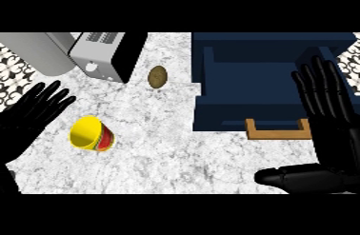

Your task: Pick up the cup, place it into the drawer and close the drawer

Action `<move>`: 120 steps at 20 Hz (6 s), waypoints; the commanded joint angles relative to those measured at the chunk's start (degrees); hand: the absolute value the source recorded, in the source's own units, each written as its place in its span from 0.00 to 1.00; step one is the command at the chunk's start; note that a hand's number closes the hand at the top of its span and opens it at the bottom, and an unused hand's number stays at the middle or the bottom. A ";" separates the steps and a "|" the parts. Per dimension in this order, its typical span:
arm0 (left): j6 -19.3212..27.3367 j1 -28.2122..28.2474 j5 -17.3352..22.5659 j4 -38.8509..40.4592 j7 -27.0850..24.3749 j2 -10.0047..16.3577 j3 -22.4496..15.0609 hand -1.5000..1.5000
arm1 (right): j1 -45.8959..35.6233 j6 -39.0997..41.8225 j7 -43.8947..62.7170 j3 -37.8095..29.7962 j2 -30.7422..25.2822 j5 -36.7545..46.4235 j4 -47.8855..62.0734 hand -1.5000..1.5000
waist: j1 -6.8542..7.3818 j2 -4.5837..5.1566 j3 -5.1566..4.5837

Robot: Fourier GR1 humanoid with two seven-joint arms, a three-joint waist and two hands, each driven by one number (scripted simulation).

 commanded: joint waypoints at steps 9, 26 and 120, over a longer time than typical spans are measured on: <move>-6.68 -1.92 -16.19 14.35 -10.64 -0.02 5.70 0.00 | -0.99 0.00 -0.03 1.89 1.39 1.42 0.62 0.00 | 0.07 0.04 -0.02; -2.96 -11.52 -38.82 40.20 -34.98 -0.14 0.83 0.00 | -0.64 3.19 -0.97 -3.70 -1.26 -2.63 1.77 0.00 | -0.25 0.11 -0.03; 46.66 -16.50 -26.19 8.63 -24.71 -20.71 -12.89 1.00 | -0.10 2.06 6.76 -2.48 -0.87 -2.44 -4.94 0.00 | 0.02 -0.09 0.00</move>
